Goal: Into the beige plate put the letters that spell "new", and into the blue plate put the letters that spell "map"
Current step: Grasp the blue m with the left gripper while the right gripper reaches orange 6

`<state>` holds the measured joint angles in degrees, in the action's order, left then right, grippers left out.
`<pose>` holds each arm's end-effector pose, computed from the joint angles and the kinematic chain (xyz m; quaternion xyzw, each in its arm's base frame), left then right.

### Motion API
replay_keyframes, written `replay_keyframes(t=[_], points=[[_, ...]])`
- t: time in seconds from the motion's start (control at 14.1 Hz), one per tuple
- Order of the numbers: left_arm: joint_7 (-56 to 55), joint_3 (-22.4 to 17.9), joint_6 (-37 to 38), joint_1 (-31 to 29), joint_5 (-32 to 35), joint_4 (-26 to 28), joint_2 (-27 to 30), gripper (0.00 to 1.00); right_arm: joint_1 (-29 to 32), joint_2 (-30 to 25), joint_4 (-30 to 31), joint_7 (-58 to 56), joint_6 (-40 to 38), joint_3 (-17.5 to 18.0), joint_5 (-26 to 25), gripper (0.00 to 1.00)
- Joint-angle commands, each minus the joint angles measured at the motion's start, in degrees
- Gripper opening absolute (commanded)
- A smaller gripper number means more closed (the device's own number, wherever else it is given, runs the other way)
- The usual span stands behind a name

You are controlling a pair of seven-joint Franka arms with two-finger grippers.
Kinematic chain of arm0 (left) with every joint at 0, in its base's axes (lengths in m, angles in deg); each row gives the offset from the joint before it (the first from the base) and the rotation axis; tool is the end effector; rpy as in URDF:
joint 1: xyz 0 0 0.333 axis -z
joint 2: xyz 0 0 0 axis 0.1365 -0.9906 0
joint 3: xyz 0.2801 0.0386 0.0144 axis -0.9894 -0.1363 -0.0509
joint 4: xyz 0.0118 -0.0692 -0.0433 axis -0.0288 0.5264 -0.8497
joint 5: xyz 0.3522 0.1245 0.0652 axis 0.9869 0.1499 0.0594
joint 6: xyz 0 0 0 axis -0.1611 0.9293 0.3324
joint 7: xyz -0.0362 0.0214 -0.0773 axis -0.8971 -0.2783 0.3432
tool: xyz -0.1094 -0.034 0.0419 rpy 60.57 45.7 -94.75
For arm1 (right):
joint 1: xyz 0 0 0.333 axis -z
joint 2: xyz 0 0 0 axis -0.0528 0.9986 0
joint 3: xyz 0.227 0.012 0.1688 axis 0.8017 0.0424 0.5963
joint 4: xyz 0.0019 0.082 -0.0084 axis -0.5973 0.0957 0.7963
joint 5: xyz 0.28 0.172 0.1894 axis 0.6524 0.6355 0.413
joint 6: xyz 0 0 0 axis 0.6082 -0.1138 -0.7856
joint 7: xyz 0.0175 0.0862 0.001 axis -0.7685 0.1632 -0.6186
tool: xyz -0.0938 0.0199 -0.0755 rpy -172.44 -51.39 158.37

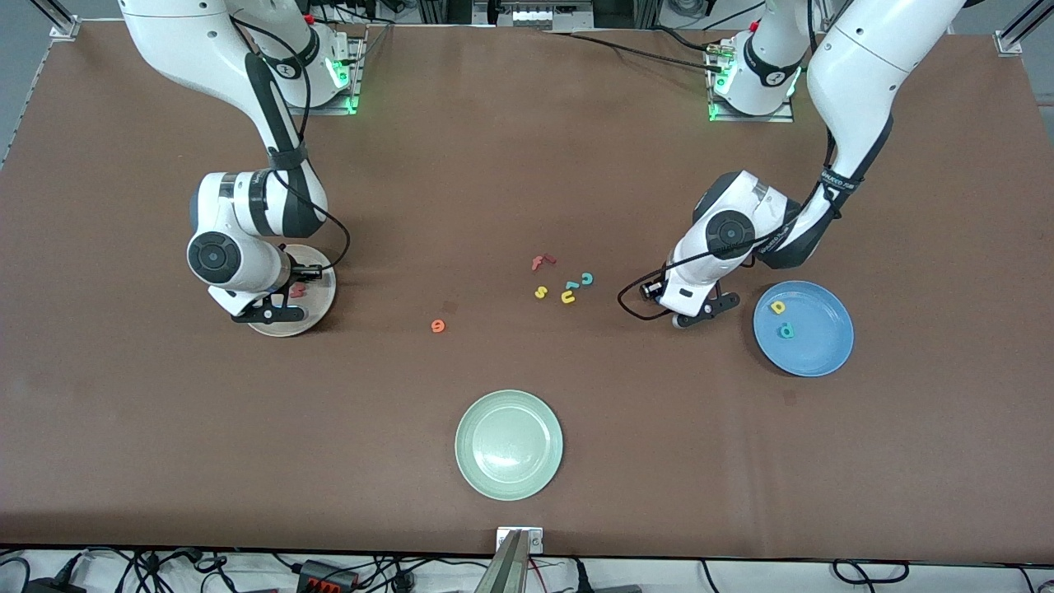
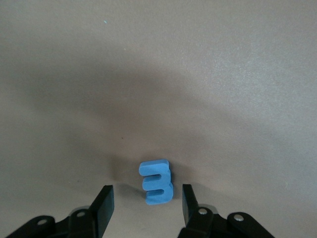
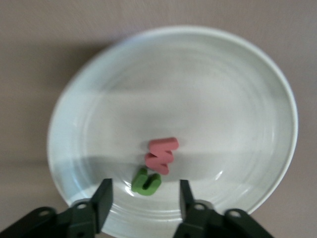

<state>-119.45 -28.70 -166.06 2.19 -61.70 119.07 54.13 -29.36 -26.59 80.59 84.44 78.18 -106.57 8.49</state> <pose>0.5035 -0.2344 0.1467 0.9747 0.2133 -0.0643 0.0163 0.5321 0.0771 0.1724 0.9904 0.0265 -0.1219 0.0601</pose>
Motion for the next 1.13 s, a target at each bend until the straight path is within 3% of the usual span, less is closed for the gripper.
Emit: replay_keyframes(t=[0.0,0.21,0.43,0.71,0.78,0.99,1.06], points=[[-0.5,0.1,-0.5,-0.3,1.6,-0.5,-0.2,0.61,-1.3,-1.5,-3.6,0.7,-0.3,0.7,0.1,1.00],[-0.5,0.1,-0.6,-0.4,1.7,-1.5,-1.0,0.47,-5.4,1.3,-8.8,0.9,0.5,0.8,1.6,1.00],[-0.6,-0.5,-0.6,-0.4,4.2,-2.1,-1.8,0.45,-9.7,7.0,-16.2,1.4,0.4,0.8,8.7,1.00],[-1.2,-0.5,-1.9,-0.4,4.2,-2.3,-3.2,0.39,-13.6,14.2,-22.0,5.4,0.9,0.8,13.4,0.96],[-1.2,-0.5,-1.9,-0.3,4.2,-2.3,-3.3,0.34,-15.1,15.4,-22.7,8.2,2.1,0.8,13.5,0.96],[-1.1,-0.5,-1.9,-0.6,4.3,-2.3,-3.3,0.04,-16.8,17.4,-22.8,14.9,4.8,0.8,13.8,0.93],[-0.6,-0.4,-1.5,-0.6,4.3,-2.3,-2.8,0.01,-17.0,17.8,-22.8,16.5,5.1,0.8,13.8,0.93]])
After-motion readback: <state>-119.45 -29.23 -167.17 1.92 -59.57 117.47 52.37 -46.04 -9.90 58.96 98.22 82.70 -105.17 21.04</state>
